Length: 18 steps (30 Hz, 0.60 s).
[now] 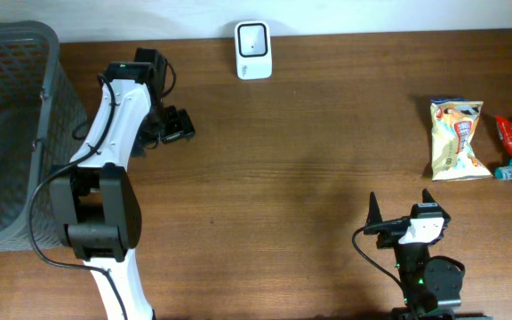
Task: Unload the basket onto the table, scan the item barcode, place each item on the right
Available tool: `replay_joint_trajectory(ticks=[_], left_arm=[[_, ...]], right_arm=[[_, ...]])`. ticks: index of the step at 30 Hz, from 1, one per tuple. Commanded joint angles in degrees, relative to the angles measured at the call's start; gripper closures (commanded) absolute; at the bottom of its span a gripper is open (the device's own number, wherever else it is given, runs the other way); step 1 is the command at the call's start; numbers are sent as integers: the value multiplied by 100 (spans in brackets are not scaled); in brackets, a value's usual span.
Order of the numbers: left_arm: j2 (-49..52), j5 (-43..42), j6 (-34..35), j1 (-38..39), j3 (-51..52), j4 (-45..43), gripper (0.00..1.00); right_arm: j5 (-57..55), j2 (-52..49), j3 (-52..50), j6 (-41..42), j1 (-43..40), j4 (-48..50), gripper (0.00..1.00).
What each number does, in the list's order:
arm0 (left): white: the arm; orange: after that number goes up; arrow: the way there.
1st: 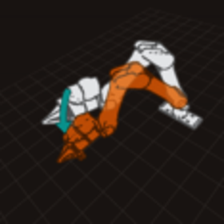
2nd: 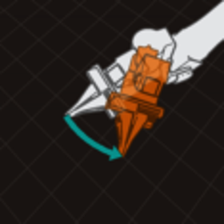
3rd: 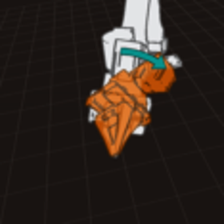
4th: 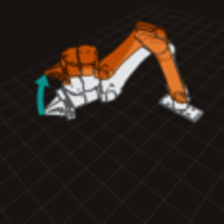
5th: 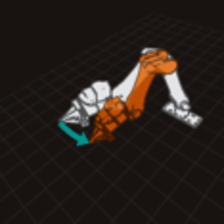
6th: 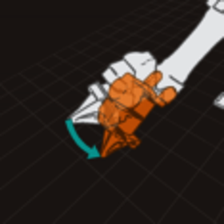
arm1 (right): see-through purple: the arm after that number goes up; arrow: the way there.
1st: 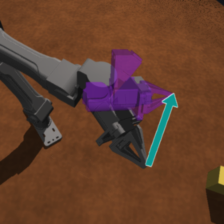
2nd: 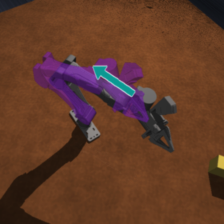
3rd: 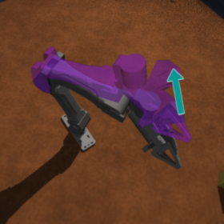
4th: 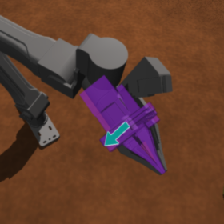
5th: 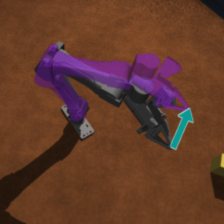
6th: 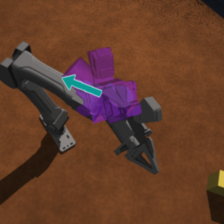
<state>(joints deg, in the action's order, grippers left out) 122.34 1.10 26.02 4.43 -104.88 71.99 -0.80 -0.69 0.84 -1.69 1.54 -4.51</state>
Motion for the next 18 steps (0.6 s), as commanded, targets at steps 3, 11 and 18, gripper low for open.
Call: replay_joint_trajectory(ticks=[3, 11, 18], left_arm=[[-1690, 476, -348, 608, 616, -702, 1], [-6999, 476, -2033, 1045, 6413, -4631, 1], [-11156, 470, -2179, 901, 8024, -3980, 1]], right_arm=[[11, 50, -52, 22, 33, -17, 1], [11, 50, -52, 22, 33, -15, 1], [11, 50, -52, 22, 33, -17, 1]])
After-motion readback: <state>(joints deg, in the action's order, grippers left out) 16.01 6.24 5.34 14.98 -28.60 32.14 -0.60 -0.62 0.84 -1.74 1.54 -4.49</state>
